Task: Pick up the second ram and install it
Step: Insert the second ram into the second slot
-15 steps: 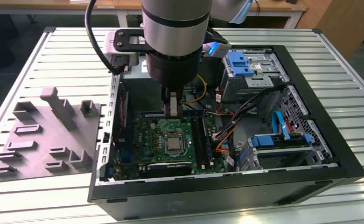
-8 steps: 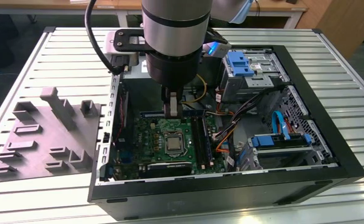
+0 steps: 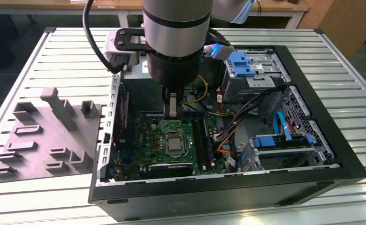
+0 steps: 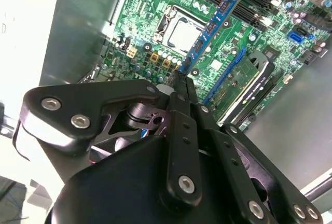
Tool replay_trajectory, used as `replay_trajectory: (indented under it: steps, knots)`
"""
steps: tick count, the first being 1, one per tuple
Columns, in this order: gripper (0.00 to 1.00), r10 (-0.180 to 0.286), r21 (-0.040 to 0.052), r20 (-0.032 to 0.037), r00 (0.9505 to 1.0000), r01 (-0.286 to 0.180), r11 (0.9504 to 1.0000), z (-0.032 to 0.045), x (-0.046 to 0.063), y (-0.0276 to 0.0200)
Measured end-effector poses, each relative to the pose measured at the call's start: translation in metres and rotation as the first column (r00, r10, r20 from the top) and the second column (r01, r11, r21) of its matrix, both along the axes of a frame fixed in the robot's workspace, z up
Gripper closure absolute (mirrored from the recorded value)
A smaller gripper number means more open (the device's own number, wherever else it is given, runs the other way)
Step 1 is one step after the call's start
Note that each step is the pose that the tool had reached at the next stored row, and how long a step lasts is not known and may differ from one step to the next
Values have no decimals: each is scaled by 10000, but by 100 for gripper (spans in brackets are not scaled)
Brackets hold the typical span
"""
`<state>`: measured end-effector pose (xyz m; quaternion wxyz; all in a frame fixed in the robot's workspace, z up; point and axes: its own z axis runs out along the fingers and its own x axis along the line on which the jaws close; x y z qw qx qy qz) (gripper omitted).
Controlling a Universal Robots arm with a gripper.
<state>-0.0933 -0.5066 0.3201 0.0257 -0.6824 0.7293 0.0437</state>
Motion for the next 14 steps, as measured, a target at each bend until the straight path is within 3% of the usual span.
replay_trajectory:
  steps: [3,7,11,14]
  knots:
    - [89,-289,1,0,9996,289,9996,-3,0,0]
    - [89,-1056,-1,0,9944,1056,9944,-9,0,0]
    - [89,-1777,-1,0,9841,1777,9841,-15,0,0]
    - [89,-2322,0,0,9727,2322,9727,-18,0,0]
